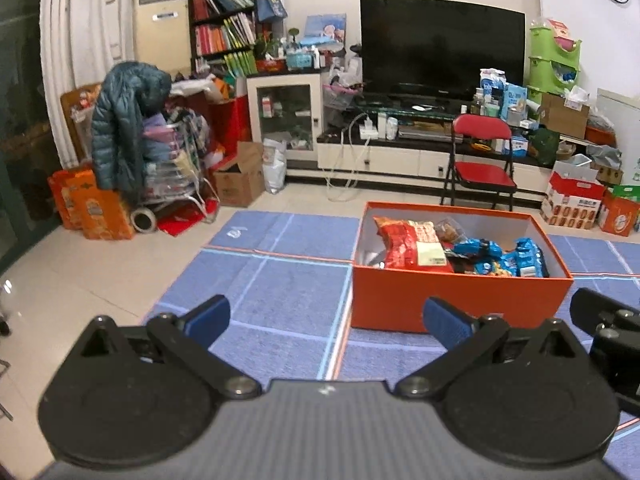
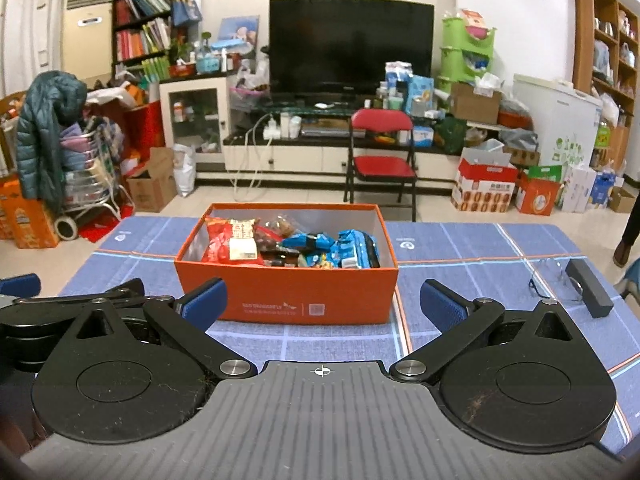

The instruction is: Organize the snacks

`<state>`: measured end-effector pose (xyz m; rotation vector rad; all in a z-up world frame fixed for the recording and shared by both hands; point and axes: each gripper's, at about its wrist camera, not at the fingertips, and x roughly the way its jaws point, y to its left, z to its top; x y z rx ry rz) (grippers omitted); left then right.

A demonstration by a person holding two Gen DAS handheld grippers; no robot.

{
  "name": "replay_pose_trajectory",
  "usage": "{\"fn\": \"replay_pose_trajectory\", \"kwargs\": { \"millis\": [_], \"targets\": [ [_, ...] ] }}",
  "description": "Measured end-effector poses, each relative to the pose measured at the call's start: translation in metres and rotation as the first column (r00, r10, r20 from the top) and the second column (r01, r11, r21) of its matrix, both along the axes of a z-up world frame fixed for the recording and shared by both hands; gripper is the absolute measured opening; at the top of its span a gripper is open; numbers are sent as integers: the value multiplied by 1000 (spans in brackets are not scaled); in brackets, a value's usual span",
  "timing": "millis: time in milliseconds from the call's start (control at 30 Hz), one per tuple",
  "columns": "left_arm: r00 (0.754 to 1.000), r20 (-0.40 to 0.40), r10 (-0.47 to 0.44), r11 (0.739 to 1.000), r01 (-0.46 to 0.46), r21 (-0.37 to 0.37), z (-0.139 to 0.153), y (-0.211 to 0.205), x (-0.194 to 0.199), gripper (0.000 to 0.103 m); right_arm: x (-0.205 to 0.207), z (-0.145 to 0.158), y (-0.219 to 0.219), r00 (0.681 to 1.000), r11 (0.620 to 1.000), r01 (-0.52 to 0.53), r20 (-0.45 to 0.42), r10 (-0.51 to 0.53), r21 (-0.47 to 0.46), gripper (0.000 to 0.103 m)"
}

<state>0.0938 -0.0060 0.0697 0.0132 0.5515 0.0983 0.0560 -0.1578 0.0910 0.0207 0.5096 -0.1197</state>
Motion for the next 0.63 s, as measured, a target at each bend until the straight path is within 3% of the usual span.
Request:
{"fn": "replay_pose_trajectory", "kwargs": {
  "millis": [233,433,633],
  "targets": [
    [1000,19,-10,999,11,-46,1,5,-3,102,-1,3,-1,1000,1000,-2,9,2,3,95],
    [998,48,37,999,-39,34,3,-2,-8,102,1,3,-1,1000,1000,-6,11,6,-4,95],
    [1000,17,17,1000,-17,9,2,6,-6,102,1,0,2,1000,1000,-11,11,11,-15,95]
  ]
}}
